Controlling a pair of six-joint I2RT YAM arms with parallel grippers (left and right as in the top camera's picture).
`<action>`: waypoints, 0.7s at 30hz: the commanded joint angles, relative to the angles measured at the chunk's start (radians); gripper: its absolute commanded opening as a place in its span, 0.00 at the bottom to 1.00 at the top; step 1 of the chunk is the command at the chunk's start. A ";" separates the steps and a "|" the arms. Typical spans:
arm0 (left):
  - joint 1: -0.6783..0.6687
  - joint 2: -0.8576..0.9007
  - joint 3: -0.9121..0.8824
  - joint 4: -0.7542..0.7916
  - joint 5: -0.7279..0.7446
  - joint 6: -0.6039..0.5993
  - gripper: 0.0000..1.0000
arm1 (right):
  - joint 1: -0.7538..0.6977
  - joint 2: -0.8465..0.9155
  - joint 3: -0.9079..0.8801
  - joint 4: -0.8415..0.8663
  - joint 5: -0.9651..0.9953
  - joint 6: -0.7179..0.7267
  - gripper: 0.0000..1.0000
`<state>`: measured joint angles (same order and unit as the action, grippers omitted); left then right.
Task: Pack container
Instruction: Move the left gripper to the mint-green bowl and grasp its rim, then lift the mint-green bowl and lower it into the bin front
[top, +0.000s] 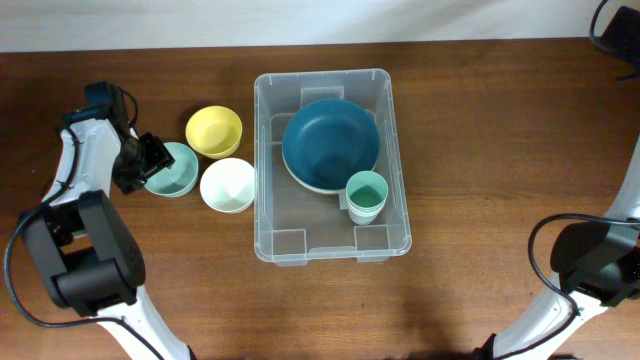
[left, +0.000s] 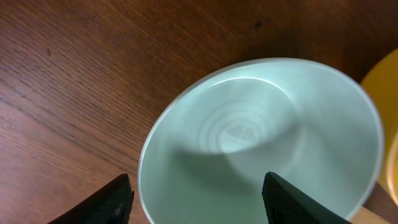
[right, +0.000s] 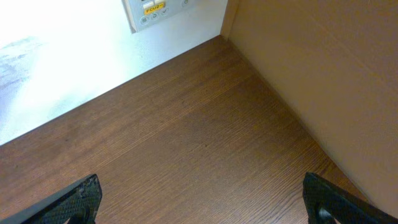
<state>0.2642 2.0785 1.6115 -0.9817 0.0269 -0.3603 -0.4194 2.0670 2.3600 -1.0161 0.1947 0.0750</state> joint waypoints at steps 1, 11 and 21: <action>0.007 0.051 -0.010 0.002 0.003 -0.010 0.68 | -0.001 -0.002 0.023 0.003 0.012 0.005 0.99; 0.007 0.063 -0.010 0.003 -0.021 -0.010 0.40 | -0.001 -0.002 0.023 0.003 0.012 0.005 0.99; 0.028 0.063 -0.010 -0.035 -0.079 -0.010 0.01 | -0.001 -0.002 0.023 0.003 0.012 0.005 0.99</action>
<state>0.2707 2.1315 1.6085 -0.9939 0.0029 -0.3664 -0.4194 2.0670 2.3600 -1.0161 0.1947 0.0750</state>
